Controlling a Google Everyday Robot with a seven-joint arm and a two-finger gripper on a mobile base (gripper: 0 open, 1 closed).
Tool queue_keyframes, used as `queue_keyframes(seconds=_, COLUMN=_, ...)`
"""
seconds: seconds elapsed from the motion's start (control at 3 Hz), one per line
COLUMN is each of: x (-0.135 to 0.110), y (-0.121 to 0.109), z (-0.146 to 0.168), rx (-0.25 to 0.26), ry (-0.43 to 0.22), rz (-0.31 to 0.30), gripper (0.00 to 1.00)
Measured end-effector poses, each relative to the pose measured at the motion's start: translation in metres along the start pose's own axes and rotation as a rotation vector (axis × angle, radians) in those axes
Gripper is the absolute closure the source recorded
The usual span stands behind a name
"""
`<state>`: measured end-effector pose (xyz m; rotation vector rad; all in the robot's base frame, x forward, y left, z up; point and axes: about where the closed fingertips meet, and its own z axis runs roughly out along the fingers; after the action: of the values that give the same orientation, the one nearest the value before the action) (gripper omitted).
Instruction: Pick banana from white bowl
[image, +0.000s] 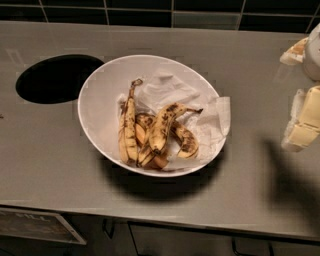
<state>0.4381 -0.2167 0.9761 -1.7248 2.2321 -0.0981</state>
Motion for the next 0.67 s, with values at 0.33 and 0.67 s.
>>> queue_keyframes(seconds=0.33, x=-0.0001, y=0.0000, z=0.0000, rx=0.000, ry=0.000, rz=0.000, gripper=0.00)
queue_keyframes(seconds=0.67, x=-0.0031, y=-0.0007, z=-0.0010, rx=0.004, ry=-0.003, rz=-0.011, gripper=0.00)
